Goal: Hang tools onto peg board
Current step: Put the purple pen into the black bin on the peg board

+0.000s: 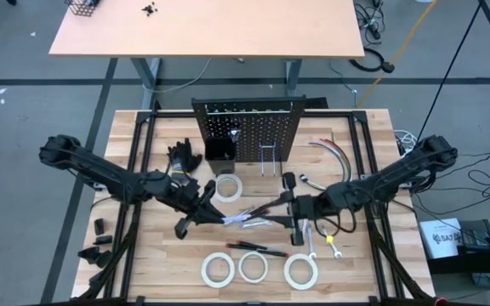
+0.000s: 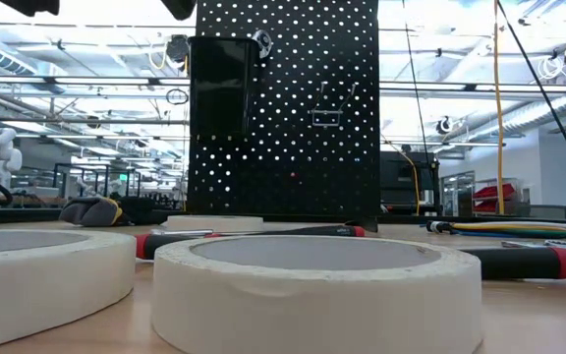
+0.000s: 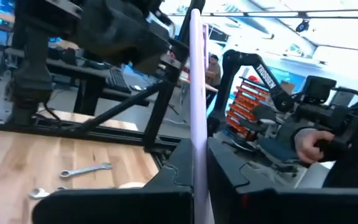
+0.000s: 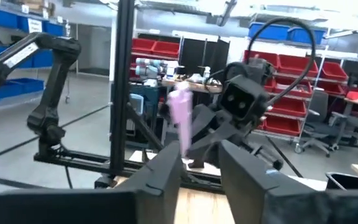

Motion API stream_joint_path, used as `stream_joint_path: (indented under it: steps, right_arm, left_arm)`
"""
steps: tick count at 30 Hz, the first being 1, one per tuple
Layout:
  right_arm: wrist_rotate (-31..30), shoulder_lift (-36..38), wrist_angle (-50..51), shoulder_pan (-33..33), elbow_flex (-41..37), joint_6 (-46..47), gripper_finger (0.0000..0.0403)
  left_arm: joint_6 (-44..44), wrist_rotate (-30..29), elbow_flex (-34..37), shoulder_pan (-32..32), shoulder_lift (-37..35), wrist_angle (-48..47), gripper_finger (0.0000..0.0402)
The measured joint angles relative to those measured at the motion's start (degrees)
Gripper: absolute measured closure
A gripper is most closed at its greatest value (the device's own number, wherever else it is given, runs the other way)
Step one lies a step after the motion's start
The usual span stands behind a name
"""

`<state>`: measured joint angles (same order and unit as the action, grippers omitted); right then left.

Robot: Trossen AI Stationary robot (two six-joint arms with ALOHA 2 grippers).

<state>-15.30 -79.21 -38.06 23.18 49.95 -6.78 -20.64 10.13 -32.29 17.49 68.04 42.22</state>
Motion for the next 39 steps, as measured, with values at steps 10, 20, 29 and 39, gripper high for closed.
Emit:
stream_joint_path:
  steps: [10, 20, 29, 39]
  right_arm:
    - [4.0, -0.5, -1.8, -3.4, 0.8, 2.5, 0.0199]
    - [11.0, -3.0, 4.5, -6.0, 8.1, -2.5, 0.0198]
    - [14.2, -9.1, 8.2, -6.4, 16.2, -6.2, 0.0199]
    - [14.2, -9.2, 9.5, -6.5, 17.4, -6.0, 0.0231]
  left_arm:
    - [-2.1, 0.3, 0.0, 0.3, 0.1, 2.9, 0.0389]
    - [-8.6, 0.7, 0.0, -0.8, 0.1, 2.9, 0.0389]
    - [-7.5, 2.0, 0.0, -1.1, 0.1, 3.9, 0.0389]
    - [-7.5, 3.2, 0.0, -1.0, 0.1, 4.0, 0.0389]
